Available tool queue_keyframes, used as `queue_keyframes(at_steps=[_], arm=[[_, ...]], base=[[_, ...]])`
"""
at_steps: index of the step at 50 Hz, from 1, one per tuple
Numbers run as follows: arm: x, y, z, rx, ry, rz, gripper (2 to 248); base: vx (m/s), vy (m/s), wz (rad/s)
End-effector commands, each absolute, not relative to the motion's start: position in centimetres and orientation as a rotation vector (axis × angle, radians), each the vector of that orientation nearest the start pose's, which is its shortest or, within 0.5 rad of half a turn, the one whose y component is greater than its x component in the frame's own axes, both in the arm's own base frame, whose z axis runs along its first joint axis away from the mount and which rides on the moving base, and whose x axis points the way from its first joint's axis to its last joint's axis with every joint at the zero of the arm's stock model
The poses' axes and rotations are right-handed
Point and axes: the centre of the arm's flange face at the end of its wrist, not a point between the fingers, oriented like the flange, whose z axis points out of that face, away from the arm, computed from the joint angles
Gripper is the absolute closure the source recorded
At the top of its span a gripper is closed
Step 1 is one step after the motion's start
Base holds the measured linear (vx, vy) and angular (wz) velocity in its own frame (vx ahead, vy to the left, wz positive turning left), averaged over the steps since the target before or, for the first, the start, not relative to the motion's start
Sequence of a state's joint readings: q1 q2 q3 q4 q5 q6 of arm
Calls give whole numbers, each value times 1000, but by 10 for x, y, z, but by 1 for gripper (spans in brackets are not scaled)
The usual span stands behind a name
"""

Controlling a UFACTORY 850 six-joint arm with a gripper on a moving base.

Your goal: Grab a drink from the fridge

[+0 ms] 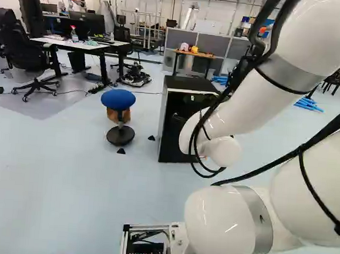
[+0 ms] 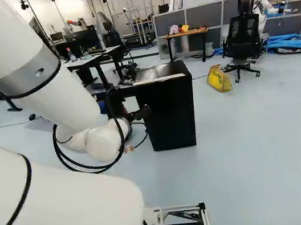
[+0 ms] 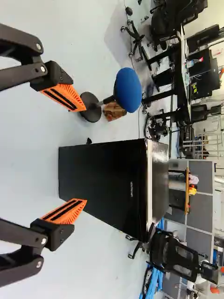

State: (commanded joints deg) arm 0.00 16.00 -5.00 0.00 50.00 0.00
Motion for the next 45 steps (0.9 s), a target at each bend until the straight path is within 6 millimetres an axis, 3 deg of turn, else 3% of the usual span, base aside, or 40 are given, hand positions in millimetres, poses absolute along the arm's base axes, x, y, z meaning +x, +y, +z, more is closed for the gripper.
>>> queue_keyframes(at_steps=[45], arm=[[270, 0, 366, -2558, 0, -1824, 3]], base=[[112, -16, -11]])
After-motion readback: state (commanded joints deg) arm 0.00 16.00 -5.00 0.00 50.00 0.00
